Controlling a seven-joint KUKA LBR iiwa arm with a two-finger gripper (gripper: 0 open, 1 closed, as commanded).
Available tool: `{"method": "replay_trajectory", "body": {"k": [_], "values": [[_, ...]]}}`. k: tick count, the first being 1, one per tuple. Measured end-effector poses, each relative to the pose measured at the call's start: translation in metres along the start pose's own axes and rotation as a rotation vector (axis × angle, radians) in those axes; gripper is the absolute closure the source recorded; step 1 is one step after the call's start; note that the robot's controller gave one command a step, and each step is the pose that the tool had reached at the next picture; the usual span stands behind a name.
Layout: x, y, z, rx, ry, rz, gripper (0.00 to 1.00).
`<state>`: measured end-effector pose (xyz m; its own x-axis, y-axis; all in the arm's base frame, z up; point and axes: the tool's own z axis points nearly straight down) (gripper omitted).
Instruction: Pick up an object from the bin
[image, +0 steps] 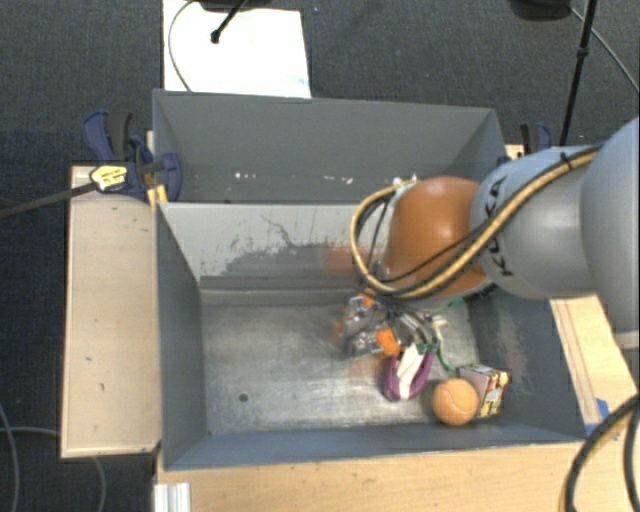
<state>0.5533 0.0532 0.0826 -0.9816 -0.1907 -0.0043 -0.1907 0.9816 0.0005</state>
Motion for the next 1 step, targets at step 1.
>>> {"method": "replay_trajectory", "body": {"k": [1], "values": [[0.0002,0.0001,-0.0093,0.0,0.002,0.0,1.0]]}}
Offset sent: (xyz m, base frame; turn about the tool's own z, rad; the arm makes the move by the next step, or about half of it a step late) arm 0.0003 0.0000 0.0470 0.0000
